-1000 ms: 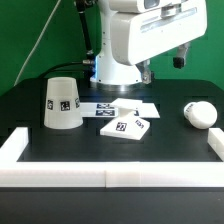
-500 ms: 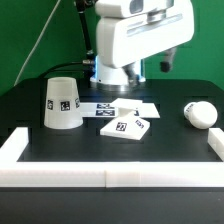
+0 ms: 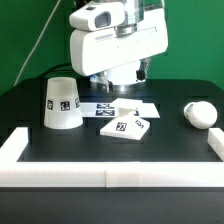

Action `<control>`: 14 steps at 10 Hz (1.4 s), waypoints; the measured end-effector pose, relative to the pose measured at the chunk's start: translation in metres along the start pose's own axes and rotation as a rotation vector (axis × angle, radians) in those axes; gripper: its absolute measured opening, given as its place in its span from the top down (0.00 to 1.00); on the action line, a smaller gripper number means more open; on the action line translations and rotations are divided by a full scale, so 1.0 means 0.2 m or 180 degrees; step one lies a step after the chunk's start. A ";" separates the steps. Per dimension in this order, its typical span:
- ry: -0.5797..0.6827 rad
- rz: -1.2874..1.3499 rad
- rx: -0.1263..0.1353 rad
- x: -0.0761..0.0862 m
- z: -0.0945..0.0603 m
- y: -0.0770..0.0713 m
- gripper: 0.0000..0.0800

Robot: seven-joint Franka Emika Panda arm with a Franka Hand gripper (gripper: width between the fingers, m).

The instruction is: Assemble lamp

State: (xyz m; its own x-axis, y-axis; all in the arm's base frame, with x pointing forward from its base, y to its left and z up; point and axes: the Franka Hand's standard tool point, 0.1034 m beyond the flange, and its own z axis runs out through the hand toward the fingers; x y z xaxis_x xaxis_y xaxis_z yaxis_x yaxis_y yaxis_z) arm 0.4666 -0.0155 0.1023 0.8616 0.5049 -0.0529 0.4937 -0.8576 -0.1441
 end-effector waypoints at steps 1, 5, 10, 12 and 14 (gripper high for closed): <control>-0.0001 0.0209 0.0000 0.00 0.00 0.00 0.12; 0.0019 0.1653 -0.0061 -0.04 0.05 0.01 0.12; 0.0033 0.2570 -0.0039 -0.03 0.06 0.01 0.12; -0.0026 0.3218 -0.0036 -0.06 0.12 0.02 0.12; -0.0041 0.3230 -0.0043 -0.06 0.17 0.01 0.12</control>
Offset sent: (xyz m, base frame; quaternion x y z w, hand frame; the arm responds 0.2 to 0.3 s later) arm -0.0118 -0.0302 -0.0040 -0.1018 -0.0123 0.2748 0.9560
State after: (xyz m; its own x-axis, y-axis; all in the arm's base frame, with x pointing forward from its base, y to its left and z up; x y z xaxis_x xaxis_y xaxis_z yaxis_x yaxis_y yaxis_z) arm 0.4537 -0.0194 0.0698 0.8736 -0.4614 -0.1548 -0.4689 -0.8831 -0.0141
